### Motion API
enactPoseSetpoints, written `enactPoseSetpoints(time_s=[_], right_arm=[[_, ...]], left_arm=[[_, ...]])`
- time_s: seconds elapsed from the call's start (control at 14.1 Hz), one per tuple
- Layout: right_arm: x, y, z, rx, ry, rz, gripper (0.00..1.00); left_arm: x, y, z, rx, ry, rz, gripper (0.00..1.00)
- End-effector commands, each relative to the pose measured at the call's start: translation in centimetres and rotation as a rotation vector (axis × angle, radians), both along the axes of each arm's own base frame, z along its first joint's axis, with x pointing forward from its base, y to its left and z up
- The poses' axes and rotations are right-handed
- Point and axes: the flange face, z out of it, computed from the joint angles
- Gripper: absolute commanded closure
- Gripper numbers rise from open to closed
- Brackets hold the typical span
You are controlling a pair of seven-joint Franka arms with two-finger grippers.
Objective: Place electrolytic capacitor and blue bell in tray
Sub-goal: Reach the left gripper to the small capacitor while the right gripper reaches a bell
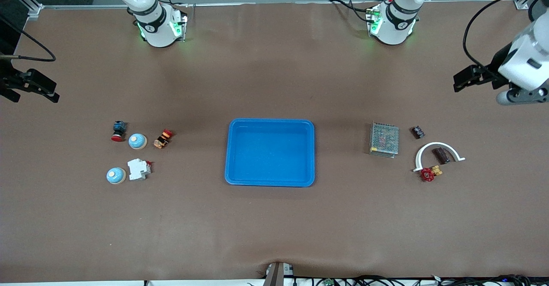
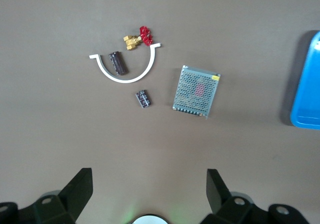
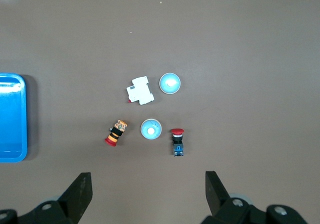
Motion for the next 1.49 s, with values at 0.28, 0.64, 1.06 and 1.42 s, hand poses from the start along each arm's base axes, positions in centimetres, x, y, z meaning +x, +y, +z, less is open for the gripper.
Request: enactPoseSetpoints(time_s=[0.28, 0.64, 1.06, 1.42], right_arm=[[2.1, 1.5, -3.7, 0.019, 0.062, 0.037, 0.0], [3.9, 2.3, -7.7, 0.06, 0.129, 0.116, 0.0], [5.8, 2.3, -12.7, 0.088, 0.186, 0.241, 0.0], [8.4, -0.4, -18.5, 0.079, 0.167, 0.644, 0.0]], left_arm=[[-1.0, 2.3, -9.4, 0.029, 0.04, 0.075, 0.0], [-2.7, 3.1, -18.5, 0.041, 0.041, 0.212, 0.0], [-3.7, 3.1, -27.7, 0.028, 0.034, 0.303, 0.18], [-2.8, 6.1, -33.5, -0.003, 0.032, 0.361, 0.25]])
